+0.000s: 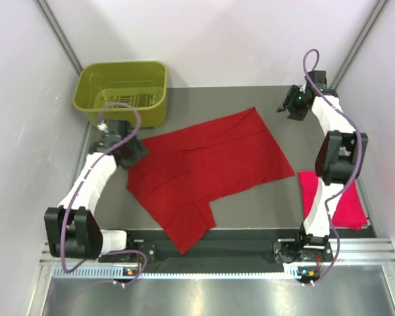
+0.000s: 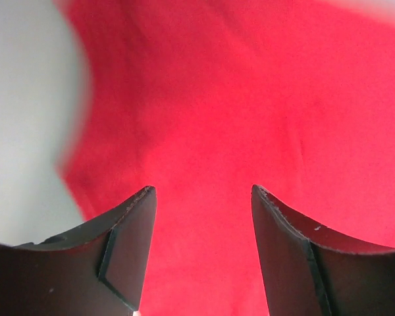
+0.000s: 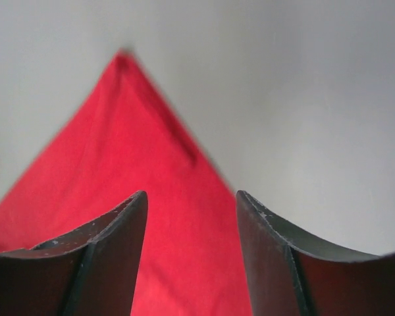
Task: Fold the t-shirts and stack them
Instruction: Fold the tshirt
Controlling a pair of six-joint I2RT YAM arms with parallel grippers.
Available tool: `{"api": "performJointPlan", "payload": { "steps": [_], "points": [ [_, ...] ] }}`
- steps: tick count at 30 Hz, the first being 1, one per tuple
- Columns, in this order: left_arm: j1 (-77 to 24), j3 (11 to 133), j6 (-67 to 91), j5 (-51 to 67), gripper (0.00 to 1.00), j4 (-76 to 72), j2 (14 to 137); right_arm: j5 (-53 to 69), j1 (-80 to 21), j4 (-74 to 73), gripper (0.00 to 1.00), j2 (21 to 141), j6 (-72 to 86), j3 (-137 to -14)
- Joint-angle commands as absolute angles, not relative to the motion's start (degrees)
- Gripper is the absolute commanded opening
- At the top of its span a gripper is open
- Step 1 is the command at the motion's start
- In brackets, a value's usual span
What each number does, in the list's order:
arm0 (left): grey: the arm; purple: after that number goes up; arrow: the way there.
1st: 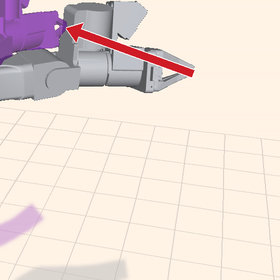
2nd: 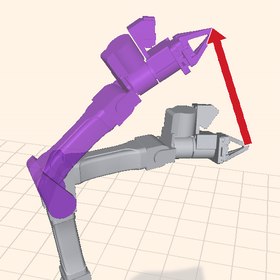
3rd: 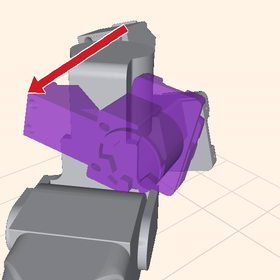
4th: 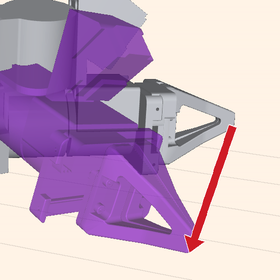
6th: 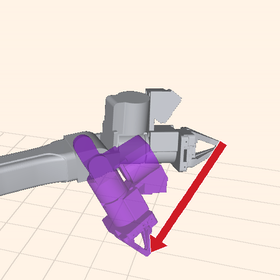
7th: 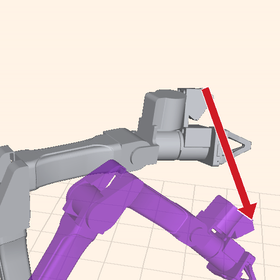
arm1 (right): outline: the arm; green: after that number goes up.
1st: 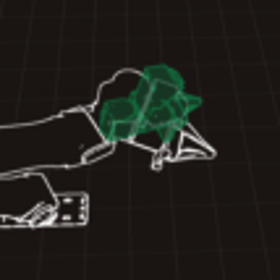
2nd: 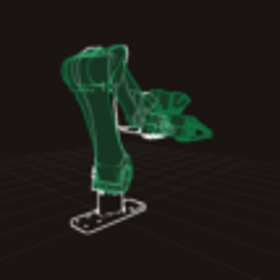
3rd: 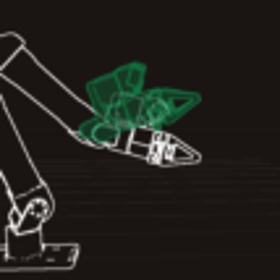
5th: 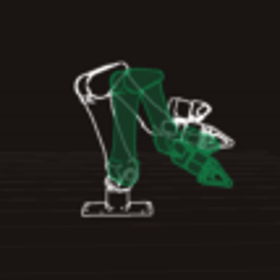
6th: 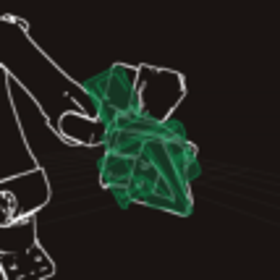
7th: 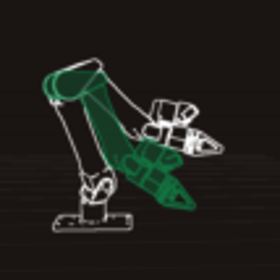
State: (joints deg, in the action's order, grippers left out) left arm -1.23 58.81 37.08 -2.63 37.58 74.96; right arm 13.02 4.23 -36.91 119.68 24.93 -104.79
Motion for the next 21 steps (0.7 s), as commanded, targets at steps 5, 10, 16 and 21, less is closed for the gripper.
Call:
{"api": "performJointPlan", "payload": {
  "steps": [5,10,16,21],
  "points": [
    [-18.8,49.1,54.6,-8.8,0.61,51.9,64.8,12.2,-2.4,-39.4,0.59,102.9,20.5,-87.3],
    [-29.8,40.3,64.0,-6.7,0.59,52.0,61.4,14.9,-9.2,-34.2,0.61,93.5,24.1,-73.8],
    [-38.0,36.0,72.4,-5.8,0.56,52.6,61.4,16.3,-12.9,-29.0,0.61,87.7,26.8,-62.5],
    [-39.7,33.1,76.4,-4.8,0.57,51.9,59.9,16.1,-13.0,-29.0,0.62,84.3,25.8,-59.2]
  ]
}}
